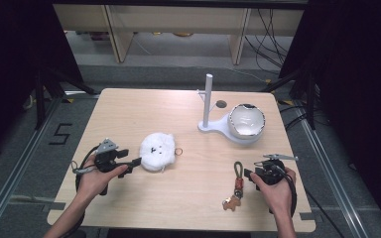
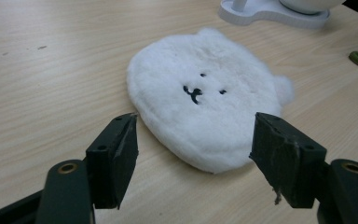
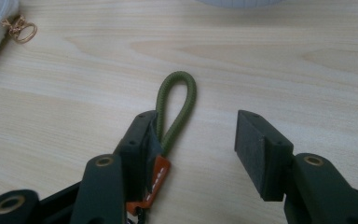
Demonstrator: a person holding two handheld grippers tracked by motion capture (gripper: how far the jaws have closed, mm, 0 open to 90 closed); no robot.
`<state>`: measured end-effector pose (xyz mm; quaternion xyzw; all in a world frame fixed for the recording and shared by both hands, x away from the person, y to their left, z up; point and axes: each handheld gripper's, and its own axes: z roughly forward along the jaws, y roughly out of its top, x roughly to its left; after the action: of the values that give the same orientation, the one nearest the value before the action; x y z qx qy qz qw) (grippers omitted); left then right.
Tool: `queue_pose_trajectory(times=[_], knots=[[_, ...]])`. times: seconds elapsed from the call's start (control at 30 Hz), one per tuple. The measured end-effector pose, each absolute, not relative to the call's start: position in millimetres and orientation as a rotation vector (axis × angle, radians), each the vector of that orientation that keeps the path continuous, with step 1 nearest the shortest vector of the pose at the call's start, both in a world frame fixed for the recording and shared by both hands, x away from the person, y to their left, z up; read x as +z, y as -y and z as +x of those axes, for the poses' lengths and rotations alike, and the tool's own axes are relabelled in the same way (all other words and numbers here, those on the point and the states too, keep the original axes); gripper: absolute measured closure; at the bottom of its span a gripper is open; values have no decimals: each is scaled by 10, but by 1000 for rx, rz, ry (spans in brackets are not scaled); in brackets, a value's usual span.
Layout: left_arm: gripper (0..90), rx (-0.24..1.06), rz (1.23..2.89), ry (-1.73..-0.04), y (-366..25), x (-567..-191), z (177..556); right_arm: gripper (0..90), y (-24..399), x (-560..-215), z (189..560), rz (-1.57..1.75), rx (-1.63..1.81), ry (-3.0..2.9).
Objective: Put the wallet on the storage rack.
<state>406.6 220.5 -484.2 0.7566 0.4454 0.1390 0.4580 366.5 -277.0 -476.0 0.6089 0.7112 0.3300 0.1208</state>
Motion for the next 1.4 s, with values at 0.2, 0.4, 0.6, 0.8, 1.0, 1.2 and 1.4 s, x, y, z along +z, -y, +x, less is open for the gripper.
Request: queue_pose_trajectory(times=[0.2, 0.4, 0.6, 0.8, 1.0, 1.2, 1.4], knots=[[309, 288, 1901, -1149, -2172, -4866, 4338, 488, 2719, -4755, 3671, 1769, 968, -2105], [309, 271, 1924, -1169, -2086, -4872, 4525, 480, 2721, -4725, 3670, 1745, 970, -2114], [309, 240, 1953, -1194, -2006, -4911, 4709, 475, 2722, -4722, 3681, 1739, 997, -2111], [321, 223, 1981, -1228, -1959, -4947, 4865, 470, 2733, -4738, 3688, 1707, 979, -2121], [334, 216, 2001, -1248, -1915, -4976, 4915, 469, 2721, -4731, 3685, 1736, 967, -2114], [386, 190, 2015, -1281, -1871, -5034, 4935, 467, 2709, -4735, 3685, 1732, 993, -2126], [445, 187, 2009, -1293, -1845, -5056, 4919, 466, 2704, -4721, 3677, 1729, 993, -2124]])
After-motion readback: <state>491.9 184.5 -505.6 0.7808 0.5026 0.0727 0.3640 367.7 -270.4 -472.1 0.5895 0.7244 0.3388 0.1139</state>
